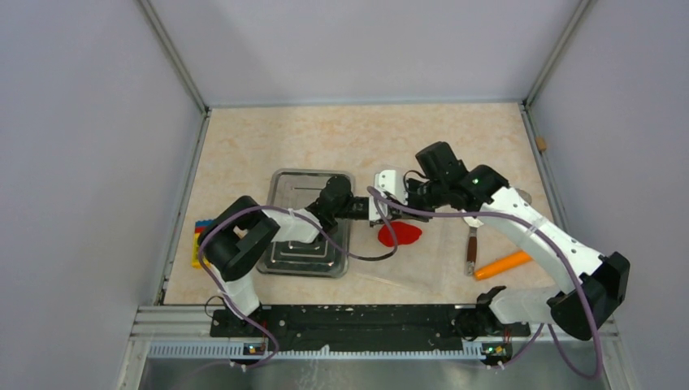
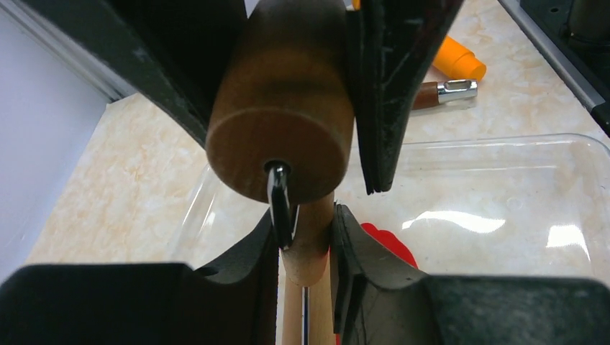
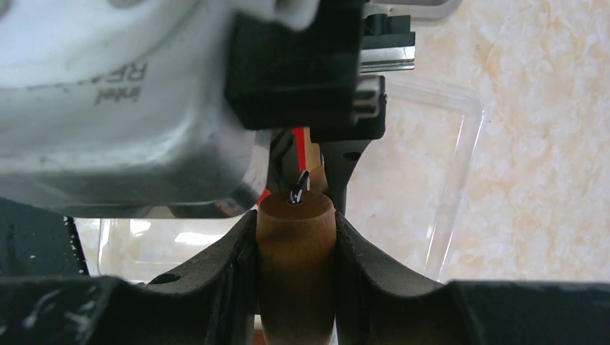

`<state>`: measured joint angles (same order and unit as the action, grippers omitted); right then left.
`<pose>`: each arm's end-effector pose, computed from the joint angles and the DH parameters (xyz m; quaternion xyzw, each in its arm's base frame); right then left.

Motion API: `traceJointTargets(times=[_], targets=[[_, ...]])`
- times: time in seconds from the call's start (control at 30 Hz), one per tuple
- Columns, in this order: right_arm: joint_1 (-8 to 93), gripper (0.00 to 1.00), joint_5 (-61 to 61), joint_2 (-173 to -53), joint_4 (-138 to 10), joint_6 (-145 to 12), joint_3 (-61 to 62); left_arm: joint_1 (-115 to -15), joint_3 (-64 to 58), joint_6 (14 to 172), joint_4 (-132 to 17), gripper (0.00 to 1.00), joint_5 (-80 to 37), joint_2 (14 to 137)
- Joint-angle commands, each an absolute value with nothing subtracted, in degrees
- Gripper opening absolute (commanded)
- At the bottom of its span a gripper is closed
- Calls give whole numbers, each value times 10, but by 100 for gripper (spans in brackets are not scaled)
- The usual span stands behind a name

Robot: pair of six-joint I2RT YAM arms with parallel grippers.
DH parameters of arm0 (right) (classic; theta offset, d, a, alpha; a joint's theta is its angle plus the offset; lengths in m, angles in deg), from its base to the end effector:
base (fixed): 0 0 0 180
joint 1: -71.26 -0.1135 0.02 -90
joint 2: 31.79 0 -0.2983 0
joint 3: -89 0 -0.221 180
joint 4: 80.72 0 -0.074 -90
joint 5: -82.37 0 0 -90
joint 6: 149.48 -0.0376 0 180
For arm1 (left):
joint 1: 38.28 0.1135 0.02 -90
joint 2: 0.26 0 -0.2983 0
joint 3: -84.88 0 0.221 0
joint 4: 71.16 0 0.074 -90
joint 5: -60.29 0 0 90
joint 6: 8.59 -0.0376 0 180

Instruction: Roll out the dumpling wrappers from the dough

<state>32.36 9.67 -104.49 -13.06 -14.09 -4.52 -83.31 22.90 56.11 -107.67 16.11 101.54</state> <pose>0.1570 0.1410 0.3622 -0.6653 0.6656 0.1254 0.3141 0.2288 -0.2672 0.2582 0.6042 0.3937 -0.3872 0.5744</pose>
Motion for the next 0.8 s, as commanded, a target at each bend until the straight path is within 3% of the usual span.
traceJointTargets(times=[0.0, 0.27, 0.5, 0.77], targets=[[318, 0, 111, -993, -195, -152, -69, -844, 231, 587, -1148, 0, 146, 1023], [318, 0, 129, -1007, -199, -144, -100, -848, 298, 636, -1200, 0, 95, 1023], [318, 0, 129, -1043, -220, -122, -111, -849, 310, 692, -1205, 0, -37, 1050], [318, 0, 126, -1076, -237, -126, -113, -849, 302, 713, -1209, 0, -43, 1076]])
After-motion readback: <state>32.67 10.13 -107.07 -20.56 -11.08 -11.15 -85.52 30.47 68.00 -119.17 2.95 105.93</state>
